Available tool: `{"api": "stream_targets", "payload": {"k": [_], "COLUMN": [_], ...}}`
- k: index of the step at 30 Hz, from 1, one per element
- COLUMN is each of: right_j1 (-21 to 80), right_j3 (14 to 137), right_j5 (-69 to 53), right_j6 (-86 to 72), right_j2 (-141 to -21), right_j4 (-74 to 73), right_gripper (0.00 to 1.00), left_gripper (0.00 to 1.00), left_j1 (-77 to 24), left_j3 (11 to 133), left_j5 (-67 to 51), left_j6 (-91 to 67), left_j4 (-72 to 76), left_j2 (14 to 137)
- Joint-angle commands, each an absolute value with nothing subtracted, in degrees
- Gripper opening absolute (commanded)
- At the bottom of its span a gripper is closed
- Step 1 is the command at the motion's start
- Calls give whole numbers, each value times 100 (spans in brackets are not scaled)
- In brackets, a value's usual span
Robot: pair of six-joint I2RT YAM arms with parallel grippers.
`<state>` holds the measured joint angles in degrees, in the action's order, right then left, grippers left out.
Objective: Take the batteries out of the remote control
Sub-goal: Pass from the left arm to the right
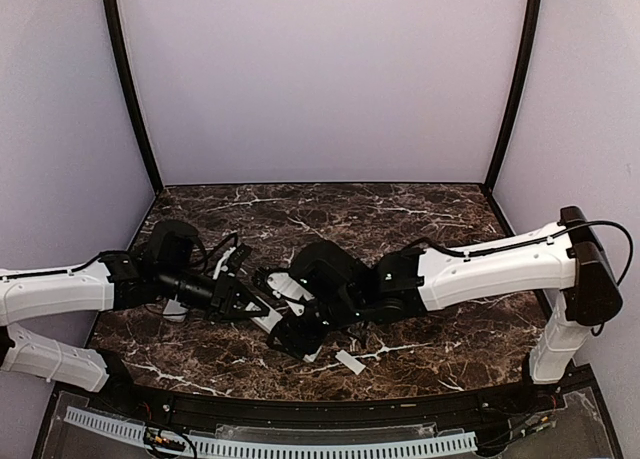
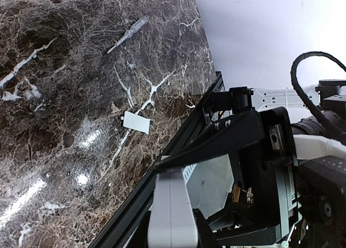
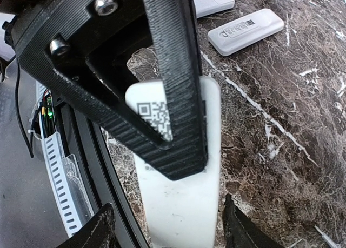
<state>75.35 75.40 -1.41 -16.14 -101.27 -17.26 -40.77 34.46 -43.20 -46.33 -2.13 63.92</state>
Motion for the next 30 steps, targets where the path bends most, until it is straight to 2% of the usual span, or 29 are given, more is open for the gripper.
{"api": "stream_targets", "payload": {"k": [1, 11, 23, 30], "right_j1": [7660, 7757, 7924, 7937], "right_j3": [7747, 8048, 8104, 8077], "right_j5": [190, 299, 650, 878], "right_j6": [-1573, -1518, -1581, -1582], "right_j2": [-10220, -10511, -10729, -10728], "right_j4": [-1853, -1884, -2001, -2042], "right_gripper": [63, 50, 47, 31], "left_gripper": [0, 0, 0, 0], "left_j1": [-4104, -4100, -4102, -4101], "left_j3": [3579, 3650, 3614, 3559], "left_j5": [-4130, -4178, -4215, -4227], "left_j6": [-4682, -4851, -4897, -4936], "left_j4": [-70, 288, 305, 287], "left_j2": [6407, 6713, 6737, 6637]}}
